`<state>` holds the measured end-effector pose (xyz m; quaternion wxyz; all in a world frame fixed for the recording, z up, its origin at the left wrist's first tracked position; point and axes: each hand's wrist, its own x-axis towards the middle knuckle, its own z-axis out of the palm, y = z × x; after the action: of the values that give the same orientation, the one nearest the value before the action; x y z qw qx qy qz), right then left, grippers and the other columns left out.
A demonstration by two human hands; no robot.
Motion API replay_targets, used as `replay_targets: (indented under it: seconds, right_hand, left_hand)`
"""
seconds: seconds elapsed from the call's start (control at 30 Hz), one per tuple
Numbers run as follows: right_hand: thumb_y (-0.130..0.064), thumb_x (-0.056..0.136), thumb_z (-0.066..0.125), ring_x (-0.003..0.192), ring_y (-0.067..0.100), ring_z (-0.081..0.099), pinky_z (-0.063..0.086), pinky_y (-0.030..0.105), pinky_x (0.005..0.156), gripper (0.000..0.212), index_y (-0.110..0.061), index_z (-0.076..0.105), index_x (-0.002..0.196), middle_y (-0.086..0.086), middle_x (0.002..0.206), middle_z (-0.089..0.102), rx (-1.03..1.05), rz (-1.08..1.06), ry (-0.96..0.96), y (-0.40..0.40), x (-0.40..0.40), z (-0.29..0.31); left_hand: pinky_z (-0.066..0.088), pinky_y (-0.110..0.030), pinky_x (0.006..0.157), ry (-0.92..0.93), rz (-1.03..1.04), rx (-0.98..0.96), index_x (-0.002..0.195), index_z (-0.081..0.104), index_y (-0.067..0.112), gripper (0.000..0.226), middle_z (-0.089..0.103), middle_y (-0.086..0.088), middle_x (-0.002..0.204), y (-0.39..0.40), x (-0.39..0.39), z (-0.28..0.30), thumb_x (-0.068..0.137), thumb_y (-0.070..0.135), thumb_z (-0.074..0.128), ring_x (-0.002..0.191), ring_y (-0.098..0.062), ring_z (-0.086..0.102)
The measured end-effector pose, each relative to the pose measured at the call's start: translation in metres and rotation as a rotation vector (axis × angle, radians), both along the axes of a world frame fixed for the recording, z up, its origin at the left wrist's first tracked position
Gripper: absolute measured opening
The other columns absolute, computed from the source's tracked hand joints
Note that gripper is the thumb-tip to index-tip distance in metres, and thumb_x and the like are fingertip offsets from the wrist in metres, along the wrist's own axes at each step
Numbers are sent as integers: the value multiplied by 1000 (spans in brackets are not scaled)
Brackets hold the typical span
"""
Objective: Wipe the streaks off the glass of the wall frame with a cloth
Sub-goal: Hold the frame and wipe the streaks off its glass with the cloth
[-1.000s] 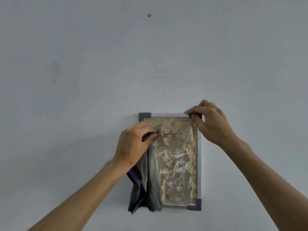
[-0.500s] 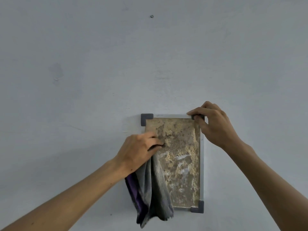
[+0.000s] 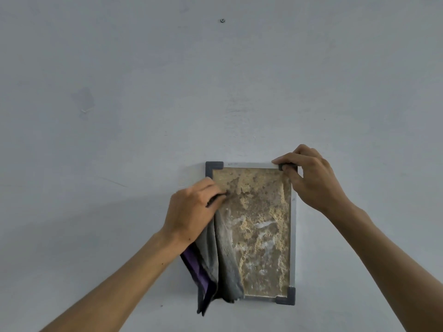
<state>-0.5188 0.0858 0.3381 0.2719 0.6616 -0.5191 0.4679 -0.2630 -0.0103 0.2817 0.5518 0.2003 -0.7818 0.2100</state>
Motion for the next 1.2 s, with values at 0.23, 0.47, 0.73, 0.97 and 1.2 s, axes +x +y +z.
replay_targets:
  seconds: [0.23,0.47,0.73,0.97,1.2]
  right_hand:
    - [-3,100,55,101,16,52,35,7,80,29,-19,77,111,-6,96,58,-24,-3,-25,-5,2,-3]
    - [-3,102,52,101,15,51,32,1,82,30,-19,76,110,-5,98,59,-23,4,-53,-4,3,-5]
    - [-4,101,52,100,14,49,30,-2,83,29,-18,76,109,-5,97,58,-45,2,-60,-7,4,-7]
    - [-3,101,53,100,16,50,31,0,84,29,-19,76,109,-4,97,58,-44,6,-61,-8,3,-7]
    - [-2,100,54,101,18,50,30,-1,84,29,-17,77,109,-2,97,57,-52,9,-71,-7,5,-8]
  left_hand:
    - [54,-24,59,442,-59,254,88,70,14,8,68,7,79,14,-36,-43,91,20,75,66,-4,63]
    - [54,-22,55,529,-52,269,89,69,17,12,67,10,77,17,-46,-54,95,27,71,64,-3,63]
    - [50,-20,45,370,16,143,89,69,16,8,68,11,80,19,-64,-69,93,22,74,55,-3,59]
    - [50,-20,56,709,-23,267,87,67,14,12,65,7,76,13,-51,-62,95,21,71,65,-4,60]
    - [48,-15,51,412,16,198,91,68,16,10,66,11,84,14,-44,-61,95,25,72,62,-2,58]
